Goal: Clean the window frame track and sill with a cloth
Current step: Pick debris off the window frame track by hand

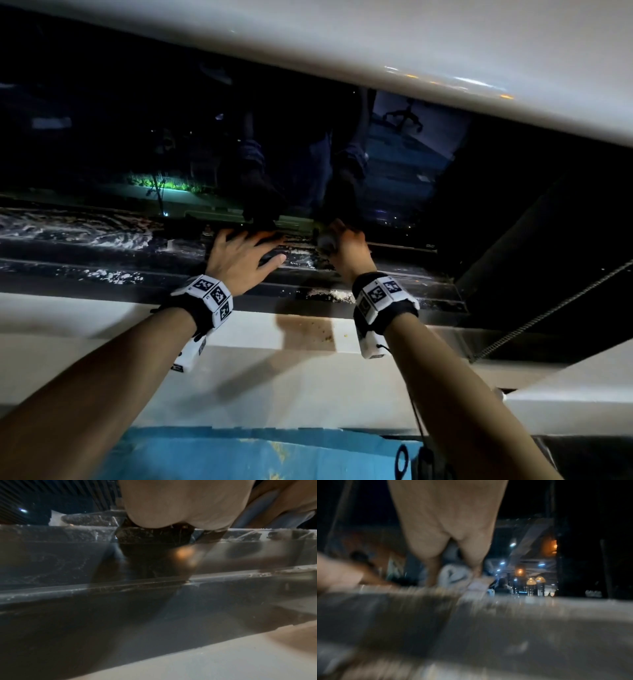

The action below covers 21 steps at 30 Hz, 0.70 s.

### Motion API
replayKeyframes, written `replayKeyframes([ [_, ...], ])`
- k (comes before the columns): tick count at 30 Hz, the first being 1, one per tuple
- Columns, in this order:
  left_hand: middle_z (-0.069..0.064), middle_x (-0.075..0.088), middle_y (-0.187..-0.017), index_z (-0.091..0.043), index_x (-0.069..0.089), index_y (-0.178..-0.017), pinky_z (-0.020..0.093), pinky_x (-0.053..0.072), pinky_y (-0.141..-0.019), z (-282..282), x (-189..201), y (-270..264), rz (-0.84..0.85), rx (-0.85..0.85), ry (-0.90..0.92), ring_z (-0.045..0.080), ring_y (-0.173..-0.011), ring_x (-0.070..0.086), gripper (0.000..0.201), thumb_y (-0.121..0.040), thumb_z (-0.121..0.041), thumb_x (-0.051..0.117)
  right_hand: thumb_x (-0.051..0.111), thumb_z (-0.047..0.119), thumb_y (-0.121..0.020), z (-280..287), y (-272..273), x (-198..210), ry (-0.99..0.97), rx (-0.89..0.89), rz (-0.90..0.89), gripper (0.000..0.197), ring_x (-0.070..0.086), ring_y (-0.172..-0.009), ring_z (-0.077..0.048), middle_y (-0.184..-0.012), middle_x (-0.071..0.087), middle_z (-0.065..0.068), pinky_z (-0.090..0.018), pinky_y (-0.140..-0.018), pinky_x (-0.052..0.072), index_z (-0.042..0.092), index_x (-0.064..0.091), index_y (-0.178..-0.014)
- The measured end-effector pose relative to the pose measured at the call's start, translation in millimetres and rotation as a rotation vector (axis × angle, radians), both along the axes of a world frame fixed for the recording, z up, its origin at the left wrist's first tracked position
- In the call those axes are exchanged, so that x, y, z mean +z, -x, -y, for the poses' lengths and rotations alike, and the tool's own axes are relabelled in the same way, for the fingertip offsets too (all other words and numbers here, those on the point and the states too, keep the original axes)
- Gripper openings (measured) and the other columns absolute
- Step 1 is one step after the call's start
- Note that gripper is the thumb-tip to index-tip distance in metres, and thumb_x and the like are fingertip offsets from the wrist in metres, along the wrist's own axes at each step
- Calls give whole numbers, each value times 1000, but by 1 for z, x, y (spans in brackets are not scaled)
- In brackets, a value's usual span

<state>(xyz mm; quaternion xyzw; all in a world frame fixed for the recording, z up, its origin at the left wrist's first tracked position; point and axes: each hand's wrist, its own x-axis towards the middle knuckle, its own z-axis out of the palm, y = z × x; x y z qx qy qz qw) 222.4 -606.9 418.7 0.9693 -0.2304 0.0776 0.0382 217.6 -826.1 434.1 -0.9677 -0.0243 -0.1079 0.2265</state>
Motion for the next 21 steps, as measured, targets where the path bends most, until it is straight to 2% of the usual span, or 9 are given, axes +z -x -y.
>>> replayKeyframes([
  [3,-14,38,-146,-46,28,-141,42,20,-101,1,1,-1,-34,0,-3,20,-125,44,72,-79,-70,-3,66,6,-75,12,9,23,-103,149,-1,14,62,-85,-4,-91,71,3,-6,-73,42,13,70,-87],
  [4,-14,36,-147,-47,26,-141,42,19,-101,1,0,-1,-42,-4,-5,20,-126,42,73,-79,-71,-3,68,5,-74,19,10,27,-114,139,35,12,63,-82,-5,-88,71,4,-7,-72,43,13,70,-84],
  [6,-14,33,-149,-47,23,-141,44,17,-103,0,0,-2,-48,-7,-12,21,-128,40,71,-80,-71,-2,65,3,-73,35,9,22,-122,28,111,13,66,-81,-20,-84,72,-4,-26,-73,52,13,66,-80],
  [8,-14,32,-149,-47,22,-142,44,16,-103,-1,0,-2,-51,-9,-18,21,-129,39,68,-82,-70,1,60,6,-74,42,9,13,-39,-132,63,12,64,-84,-32,-90,68,-14,-36,-69,53,13,63,-84],
  [11,-14,32,-149,-47,22,-142,42,15,-101,-1,1,-2,-45,-5,-17,21,-129,39,70,-80,-71,-1,58,12,-79,29,12,3,140,-232,-23,28,58,-94,-42,-105,60,-21,-41,-71,48,9,59,-107],
  [14,-13,34,-149,-47,23,-142,41,13,-99,0,1,0,-41,-2,-19,21,-129,39,71,-79,-70,-2,62,15,-80,3,18,3,98,-101,-1,24,60,-90,-40,-104,63,-18,-39,-68,48,12,60,-104],
  [17,-12,35,-148,-46,24,-142,42,16,-103,-1,4,2,-50,1,-11,22,-130,38,68,-82,-69,2,63,18,-81,-3,27,8,-5,65,1,14,65,-87,-28,-95,70,-5,-31,-68,49,21,66,-94],
  [19,-12,34,-149,-46,23,-142,43,18,-104,-1,5,3,-47,-1,-13,22,-130,38,67,-82,-69,3,67,17,-80,6,34,16,-70,141,-17,16,66,-87,-13,-94,72,0,-17,-72,46,19,69,-96],
  [21,-13,32,-150,-46,22,-142,43,18,-104,-1,6,3,-45,-4,-19,22,-131,38,65,-83,-68,4,69,13,-79,19,38,24,-102,152,9,17,59,-83,4,-91,70,5,2,-68,35,14,71,-95],
])
